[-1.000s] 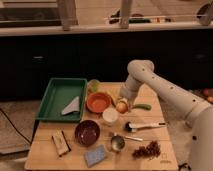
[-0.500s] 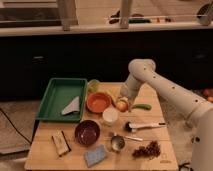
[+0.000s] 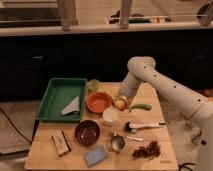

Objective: Place apple in paper cup

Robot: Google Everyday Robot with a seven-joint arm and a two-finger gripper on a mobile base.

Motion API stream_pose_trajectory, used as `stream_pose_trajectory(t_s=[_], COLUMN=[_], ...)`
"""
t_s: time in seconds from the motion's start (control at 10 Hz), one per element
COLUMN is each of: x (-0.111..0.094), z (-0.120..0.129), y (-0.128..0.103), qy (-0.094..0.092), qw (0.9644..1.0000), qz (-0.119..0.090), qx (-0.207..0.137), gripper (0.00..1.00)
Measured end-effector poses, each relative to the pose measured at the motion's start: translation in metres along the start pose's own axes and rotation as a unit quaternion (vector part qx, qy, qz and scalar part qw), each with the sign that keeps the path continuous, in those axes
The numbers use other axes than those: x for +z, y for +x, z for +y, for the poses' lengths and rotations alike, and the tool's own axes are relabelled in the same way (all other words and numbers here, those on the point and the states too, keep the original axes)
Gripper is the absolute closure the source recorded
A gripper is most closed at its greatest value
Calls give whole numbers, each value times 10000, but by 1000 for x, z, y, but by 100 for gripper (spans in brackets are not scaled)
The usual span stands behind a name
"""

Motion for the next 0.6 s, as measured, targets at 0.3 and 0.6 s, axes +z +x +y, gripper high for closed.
stream_pose_trajectory(t_s=[0.3,0.6], x=[-5,-8], z=[-11,-18], y=[-14,-25], qy=[30,12], qw=[9994,9979], qz=[-28,-125], qx=[-333,-630], gripper=[98,98])
